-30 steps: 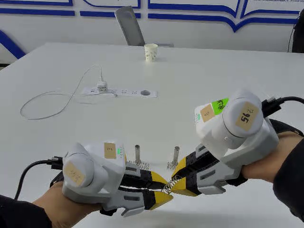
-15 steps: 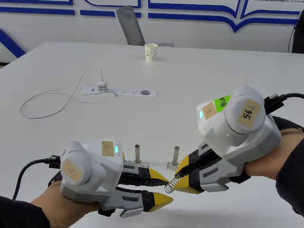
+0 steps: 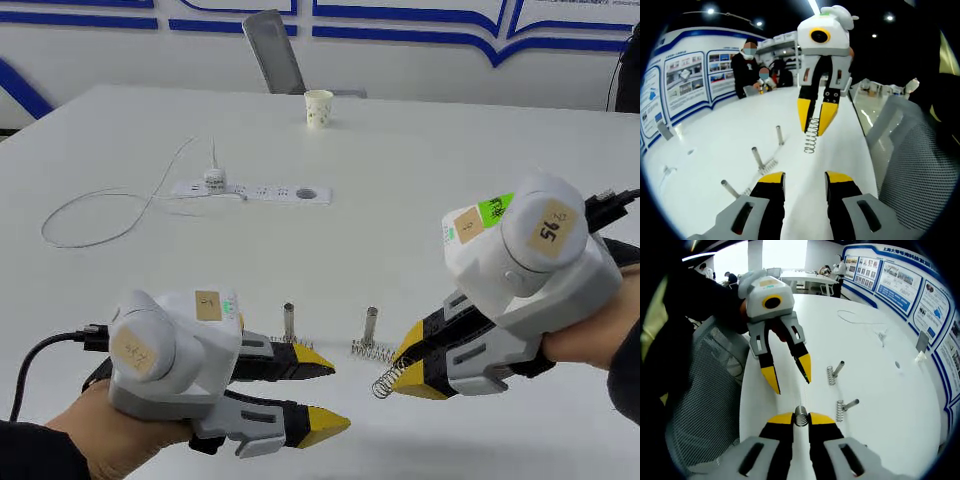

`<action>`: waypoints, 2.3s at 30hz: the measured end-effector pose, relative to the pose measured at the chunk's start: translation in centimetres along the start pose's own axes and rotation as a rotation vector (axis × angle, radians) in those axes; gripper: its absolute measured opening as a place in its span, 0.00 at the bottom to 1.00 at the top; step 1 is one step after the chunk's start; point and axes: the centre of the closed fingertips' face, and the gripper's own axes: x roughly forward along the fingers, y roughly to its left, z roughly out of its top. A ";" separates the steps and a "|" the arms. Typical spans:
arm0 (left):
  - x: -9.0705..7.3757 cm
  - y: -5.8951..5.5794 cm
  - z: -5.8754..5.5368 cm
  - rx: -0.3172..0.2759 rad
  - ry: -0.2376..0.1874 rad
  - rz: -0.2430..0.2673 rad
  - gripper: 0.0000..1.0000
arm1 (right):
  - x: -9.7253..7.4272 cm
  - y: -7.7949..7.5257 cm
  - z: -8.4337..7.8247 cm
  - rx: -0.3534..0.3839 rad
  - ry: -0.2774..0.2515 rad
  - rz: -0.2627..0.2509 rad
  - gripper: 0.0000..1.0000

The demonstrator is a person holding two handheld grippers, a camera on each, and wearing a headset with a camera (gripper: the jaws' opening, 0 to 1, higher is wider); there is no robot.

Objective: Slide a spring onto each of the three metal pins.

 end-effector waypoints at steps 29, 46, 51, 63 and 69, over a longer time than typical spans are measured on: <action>-3.7 3.1 -1.8 -0.062 0.010 0.124 0.43 | -2.7 -3.7 -2.8 0.050 0.062 -0.069 0.12; -4.5 3.3 -2.2 -0.090 0.001 0.169 0.44 | -4.7 -6.7 -5.0 0.063 0.147 -0.111 0.12; -4.3 3.1 -2.2 -0.092 0.002 0.166 0.45 | -4.9 -8.1 -5.8 0.070 0.182 -0.128 0.12; -4.3 3.2 -2.3 -0.099 0.002 0.167 0.45 | -4.2 -10.2 -6.9 0.087 0.232 -0.120 0.12; -4.4 3.3 -2.4 -0.105 0.000 0.172 0.46 | -3.6 -10.8 -7.1 0.087 0.251 -0.111 0.12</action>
